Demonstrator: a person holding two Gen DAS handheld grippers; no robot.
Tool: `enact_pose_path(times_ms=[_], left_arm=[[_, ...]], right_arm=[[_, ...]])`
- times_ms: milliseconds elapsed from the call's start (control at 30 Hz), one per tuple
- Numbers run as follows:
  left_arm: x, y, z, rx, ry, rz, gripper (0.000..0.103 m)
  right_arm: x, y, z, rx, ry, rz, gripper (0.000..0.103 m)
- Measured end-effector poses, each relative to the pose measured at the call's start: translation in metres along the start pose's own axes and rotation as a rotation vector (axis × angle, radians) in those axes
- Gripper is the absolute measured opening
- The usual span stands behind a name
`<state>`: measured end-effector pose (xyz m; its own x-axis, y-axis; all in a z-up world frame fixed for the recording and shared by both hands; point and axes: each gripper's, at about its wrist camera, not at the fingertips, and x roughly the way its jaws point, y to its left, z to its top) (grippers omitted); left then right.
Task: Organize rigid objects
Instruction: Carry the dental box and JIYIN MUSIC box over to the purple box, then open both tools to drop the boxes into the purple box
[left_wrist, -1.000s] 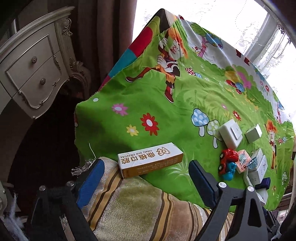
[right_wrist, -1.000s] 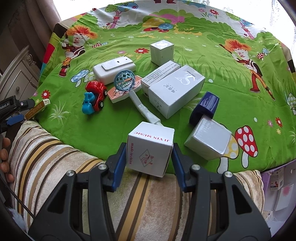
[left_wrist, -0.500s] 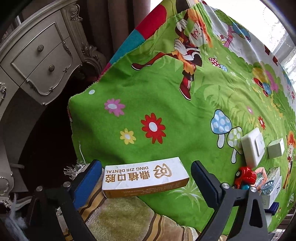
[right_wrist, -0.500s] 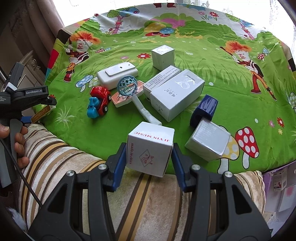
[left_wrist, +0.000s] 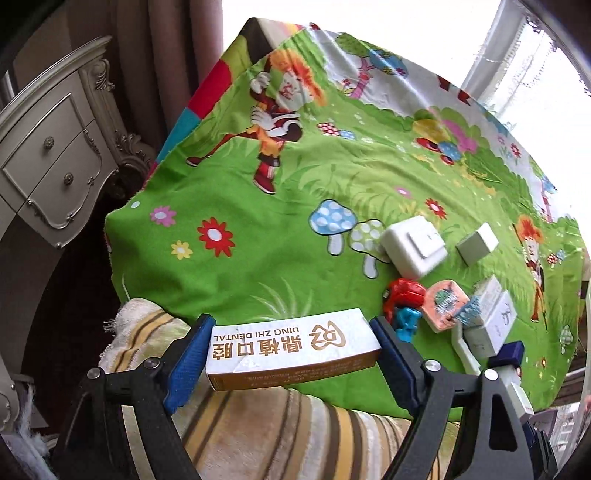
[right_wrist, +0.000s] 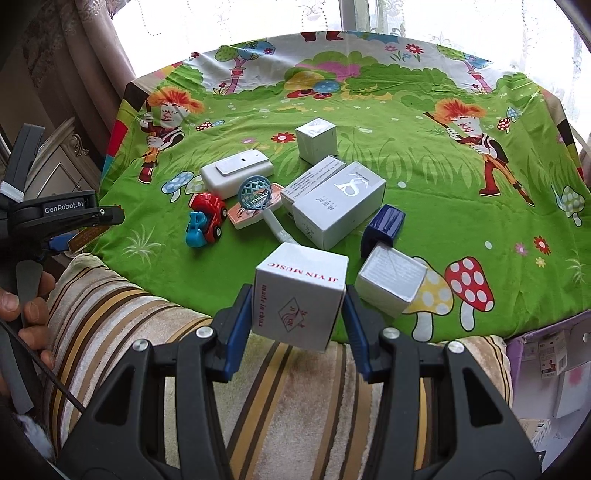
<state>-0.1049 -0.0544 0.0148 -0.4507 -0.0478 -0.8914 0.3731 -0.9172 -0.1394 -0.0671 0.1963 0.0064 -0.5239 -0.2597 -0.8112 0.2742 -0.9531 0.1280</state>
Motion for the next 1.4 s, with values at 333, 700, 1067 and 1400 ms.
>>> enact_pose_path(times_ms=[333,700,1067,1400], left_arm=[[-0.031,-0.072,-0.041,0.179,-0.022,-0.217,0.085],[-0.061,-0.157,-0.098,0.393,-0.021,-0.393,0.085],[-0.089,-0.246,-0.152,0.616,-0.004,-0.555,0.085],[-0.109,-0.296,-0.173,0.682,0.009,-0.713,0.088]], right_arm=[[-0.039,-0.024,-0.017,0.035,-0.046,-0.035,0.051],[-0.093,-0.099,-0.054,0.157,-0.089,-0.142,0.051],[-0.141,-0.194,-0.078,0.324,-0.124,-0.301,0.051],[-0.171,-0.242,-0.084,0.399,-0.154,-0.377,0.053]])
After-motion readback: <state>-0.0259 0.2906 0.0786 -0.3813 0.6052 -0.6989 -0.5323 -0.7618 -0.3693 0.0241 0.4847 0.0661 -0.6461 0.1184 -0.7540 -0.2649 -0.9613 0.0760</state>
